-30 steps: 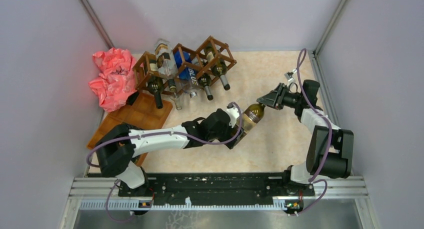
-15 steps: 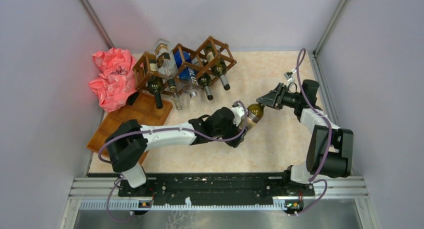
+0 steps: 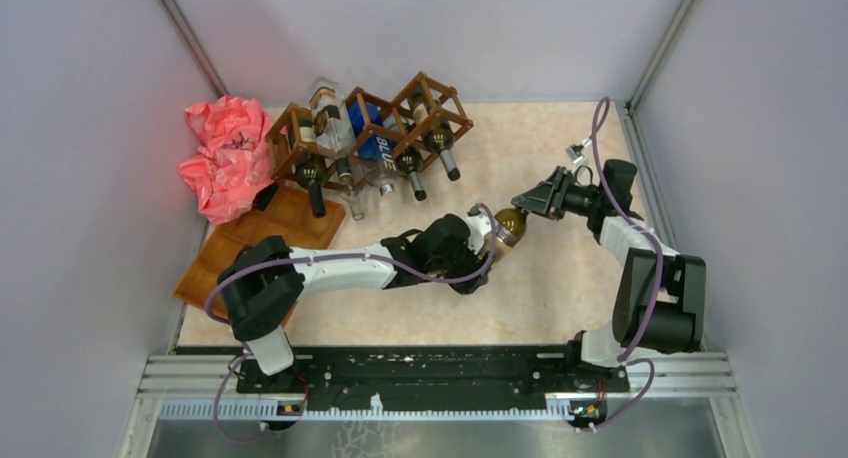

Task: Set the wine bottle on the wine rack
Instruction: Adjust the wine bottle at the center of the board.

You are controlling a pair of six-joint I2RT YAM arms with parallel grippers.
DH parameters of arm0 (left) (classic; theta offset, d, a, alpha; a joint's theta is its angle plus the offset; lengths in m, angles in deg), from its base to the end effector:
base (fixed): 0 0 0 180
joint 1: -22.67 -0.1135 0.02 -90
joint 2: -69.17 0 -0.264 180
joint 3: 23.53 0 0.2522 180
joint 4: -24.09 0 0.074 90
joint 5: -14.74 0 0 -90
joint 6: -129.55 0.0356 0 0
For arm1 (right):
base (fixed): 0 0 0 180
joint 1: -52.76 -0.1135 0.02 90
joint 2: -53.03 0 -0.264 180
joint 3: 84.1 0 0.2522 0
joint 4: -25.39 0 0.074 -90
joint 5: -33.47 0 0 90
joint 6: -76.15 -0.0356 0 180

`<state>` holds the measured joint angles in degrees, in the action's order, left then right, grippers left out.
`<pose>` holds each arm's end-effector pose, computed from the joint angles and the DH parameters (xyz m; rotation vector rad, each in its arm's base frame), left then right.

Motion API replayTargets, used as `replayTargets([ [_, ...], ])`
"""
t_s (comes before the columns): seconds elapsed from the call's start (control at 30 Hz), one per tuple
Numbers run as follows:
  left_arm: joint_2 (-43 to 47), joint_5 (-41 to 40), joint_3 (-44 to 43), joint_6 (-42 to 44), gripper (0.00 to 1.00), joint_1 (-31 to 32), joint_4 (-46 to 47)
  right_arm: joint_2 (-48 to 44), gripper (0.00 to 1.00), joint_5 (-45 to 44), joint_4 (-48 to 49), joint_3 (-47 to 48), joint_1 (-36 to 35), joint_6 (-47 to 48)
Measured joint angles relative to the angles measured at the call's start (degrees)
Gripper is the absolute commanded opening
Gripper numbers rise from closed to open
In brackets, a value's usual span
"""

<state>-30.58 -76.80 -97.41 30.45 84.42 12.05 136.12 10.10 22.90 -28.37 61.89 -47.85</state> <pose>0.1798 -0.3326 0.1963 1.0111 2.0778 -0.6292 0.2902 -0.0135 0.2158 0.0260 2.0470 1.4666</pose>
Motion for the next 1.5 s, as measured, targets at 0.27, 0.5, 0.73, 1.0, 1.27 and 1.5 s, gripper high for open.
replayTargets([
  [0.27,2.6,2.7,3.9,3.3,0.0,-1.0,-0.3,0.7,0.78,1.4,-6.7,0.7,-0.9,4.8],
  [0.5,9.4,8.2,13.3,7.8,0.0,-2.4,-0.4,0.7,0.93,1.3,-21.4,4.6,-1.9,20.7],
  [0.73,15.1,12.2,17.7,12.9,0.0,-3.0,-1.9,0.6,0.98,-0.2,-37.9,11.3,-1.9,40.7],
  [1.0,17.5,13.2,17.9,20.6,0.0,-3.1,-4.5,-3.0,0.98,-4.1,-52.6,15.1,-1.9,63.1],
  [1.27,17.5,12.0,18.0,25.1,0.0,-3.4,-7.3,-8.6,0.98,-3.5,-66.2,14.8,-2.0,94.5],
  [1.5,18.1,11.3,18.8,27.4,0.0,-3.4,-7.9,-7.7,0.96,-5.2,-79.7,10.0,-5.0,124.8],
])
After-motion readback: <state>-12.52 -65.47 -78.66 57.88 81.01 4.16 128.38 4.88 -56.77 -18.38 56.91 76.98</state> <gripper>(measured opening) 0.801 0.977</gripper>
